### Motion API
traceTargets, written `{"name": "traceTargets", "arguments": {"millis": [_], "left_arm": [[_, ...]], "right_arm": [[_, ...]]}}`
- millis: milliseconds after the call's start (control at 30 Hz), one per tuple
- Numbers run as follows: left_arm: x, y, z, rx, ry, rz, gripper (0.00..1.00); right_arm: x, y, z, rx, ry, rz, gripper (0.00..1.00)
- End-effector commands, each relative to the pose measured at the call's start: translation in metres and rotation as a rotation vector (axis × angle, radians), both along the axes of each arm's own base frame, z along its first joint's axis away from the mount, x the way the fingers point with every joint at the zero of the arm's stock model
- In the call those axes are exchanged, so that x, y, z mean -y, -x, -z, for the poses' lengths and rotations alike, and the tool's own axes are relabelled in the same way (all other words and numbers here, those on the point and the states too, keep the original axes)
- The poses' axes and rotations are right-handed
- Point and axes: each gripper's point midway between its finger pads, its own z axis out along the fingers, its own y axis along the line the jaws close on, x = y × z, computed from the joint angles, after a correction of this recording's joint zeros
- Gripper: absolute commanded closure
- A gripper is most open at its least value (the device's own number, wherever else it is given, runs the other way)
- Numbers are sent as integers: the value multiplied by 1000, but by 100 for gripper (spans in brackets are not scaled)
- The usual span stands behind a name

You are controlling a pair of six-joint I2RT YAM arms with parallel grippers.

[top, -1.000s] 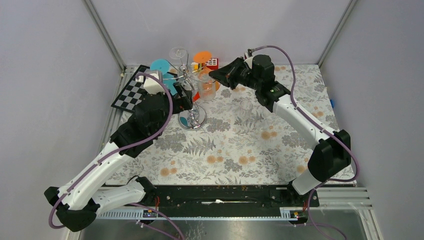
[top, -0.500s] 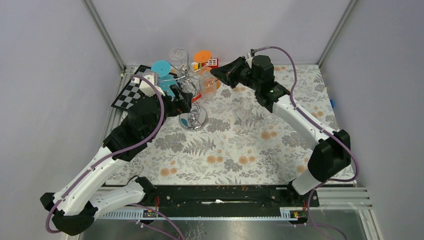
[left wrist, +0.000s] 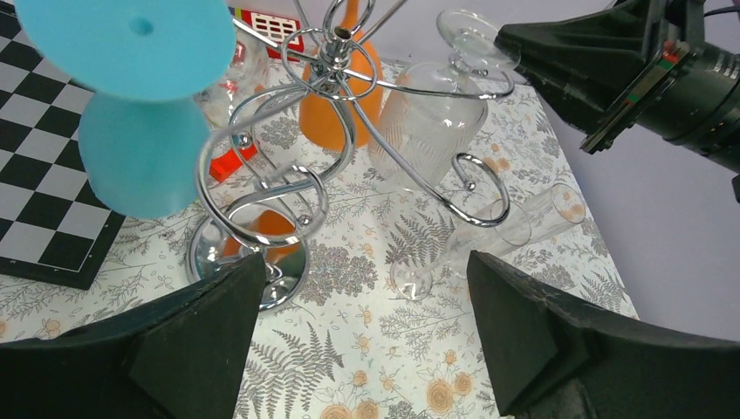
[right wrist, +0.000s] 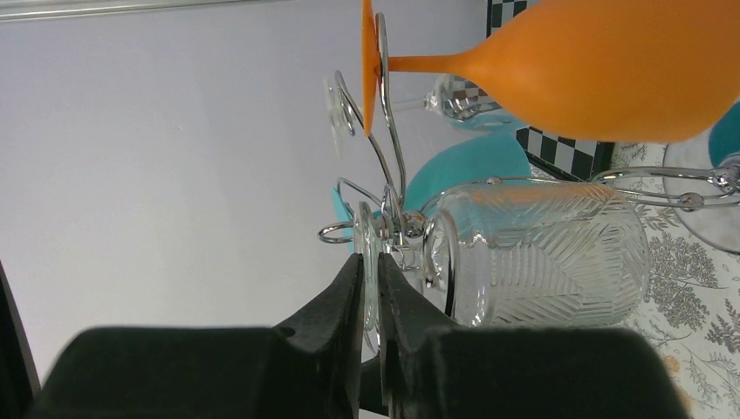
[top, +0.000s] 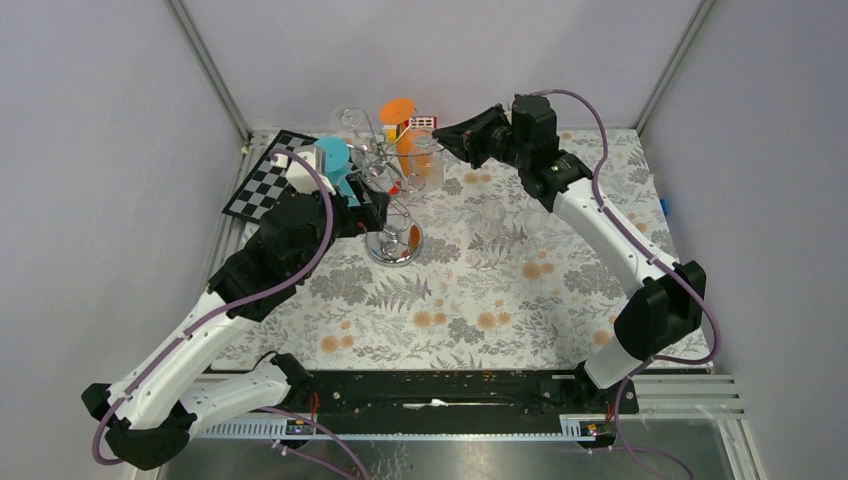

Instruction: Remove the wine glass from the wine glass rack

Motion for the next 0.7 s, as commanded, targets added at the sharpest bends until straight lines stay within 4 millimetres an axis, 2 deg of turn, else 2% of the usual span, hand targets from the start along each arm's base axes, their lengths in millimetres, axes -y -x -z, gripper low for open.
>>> {"name": "traceTargets", "arguments": {"millis": [0, 233, 433, 667], "left_arm": [[2, 0, -26, 50, 49, 9, 7], [6, -3, -22, 30, 47, 17, 7], [0, -3, -27, 45, 56, -5, 7], [-3, -3, -27, 48, 54, -12, 7]], "right_arm": [[9, -10, -43, 60, -67, 48, 100], [5, -10, -40, 53, -67, 33, 100], [0, -15, -34, 42, -44, 10, 100], [6, -23, -38, 68, -14, 60, 100]]}}
